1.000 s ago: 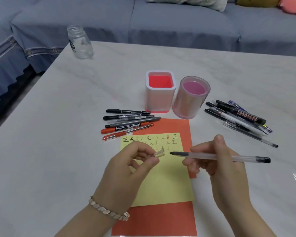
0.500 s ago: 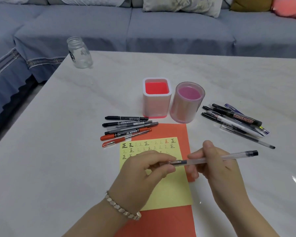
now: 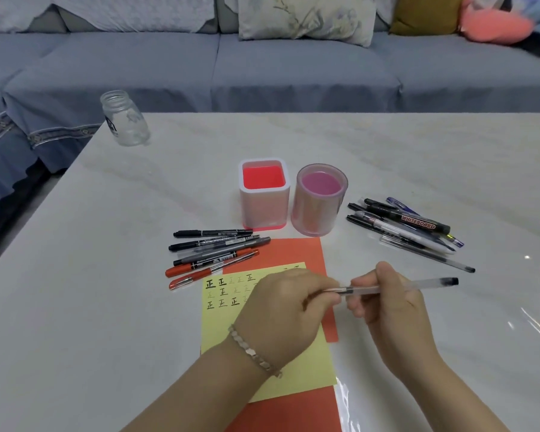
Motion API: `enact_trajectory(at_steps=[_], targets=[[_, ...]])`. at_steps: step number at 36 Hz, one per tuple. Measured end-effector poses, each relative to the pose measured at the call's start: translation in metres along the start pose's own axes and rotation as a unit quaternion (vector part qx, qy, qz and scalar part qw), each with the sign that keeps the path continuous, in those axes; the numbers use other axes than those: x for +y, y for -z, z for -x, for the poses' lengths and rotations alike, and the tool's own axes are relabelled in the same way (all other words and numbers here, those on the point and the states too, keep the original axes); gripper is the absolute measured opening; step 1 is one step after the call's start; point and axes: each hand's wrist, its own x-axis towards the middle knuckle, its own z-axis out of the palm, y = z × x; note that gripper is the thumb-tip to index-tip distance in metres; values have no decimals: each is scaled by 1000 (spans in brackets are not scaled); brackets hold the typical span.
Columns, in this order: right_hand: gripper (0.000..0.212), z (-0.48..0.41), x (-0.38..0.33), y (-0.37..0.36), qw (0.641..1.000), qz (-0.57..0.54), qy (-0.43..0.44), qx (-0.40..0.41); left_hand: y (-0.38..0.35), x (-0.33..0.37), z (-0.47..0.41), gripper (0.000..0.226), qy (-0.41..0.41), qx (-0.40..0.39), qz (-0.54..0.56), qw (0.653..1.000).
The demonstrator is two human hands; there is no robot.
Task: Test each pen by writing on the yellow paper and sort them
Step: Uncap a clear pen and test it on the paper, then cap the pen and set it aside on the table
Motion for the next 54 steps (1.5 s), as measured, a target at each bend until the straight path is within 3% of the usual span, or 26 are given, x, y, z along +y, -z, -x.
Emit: enact_trajectory(at_steps=[3,6,8,9,12,15,19,21,24,27,29,32,34,38,40,42,45,54], targets=[[56,-2,5,1,995,82,-8,-61,-3,-10,7,22,-43,-77,-95,992],[39,-16,11,7,943,212,-55,-252,-5,-14,19,21,78,-167,-146,972],[17,-34,11,18,900,311,-49,-300,-3,-20,25,18,184,-136,-88,970],[7,-47,14,27,889,370,-18,-268,1,-23,27,15,225,-104,-63,967],[25,-91,15,58,822,547,138,-76,16,-33,30,11,282,-28,-48,958],[30,-123,15,77,750,645,144,19,30,-45,34,20,254,17,-141,957],[29,-135,20,87,667,740,87,11,49,-68,33,24,176,29,-309,934],[26,-137,22,87,658,747,96,8,56,-83,32,30,138,36,-363,921],[19,-139,22,88,647,754,115,10,62,-106,29,13,141,40,-411,900],[16,-135,19,86,680,722,129,5,63,-127,30,10,171,55,-427,886],[15,-127,15,80,724,672,153,0,61,-134,31,10,168,69,-433,883],[9,-107,6,64,797,577,172,-38,52,-130,29,29,158,93,-422,888],[7,-90,1,54,855,497,136,-61,41,-124,30,35,143,87,-415,894],[13,-64,-3,32,936,339,65,-70,16,-103,40,35,77,43,-337,937],[34,-58,-7,20,973,223,-10,-63,4,-89,47,37,36,-15,-297,954],[52,-53,-13,10,983,154,-74,-64,-5,-81,54,40,7,-75,-284,956],[62,-47,-20,-1,989,72,-112,-62,-12,-82,61,50,6,-147,-307,940],[57,-44,-22,-19,979,-62,-183,-65,-17,-88,64,52,52,-204,-340,916]])
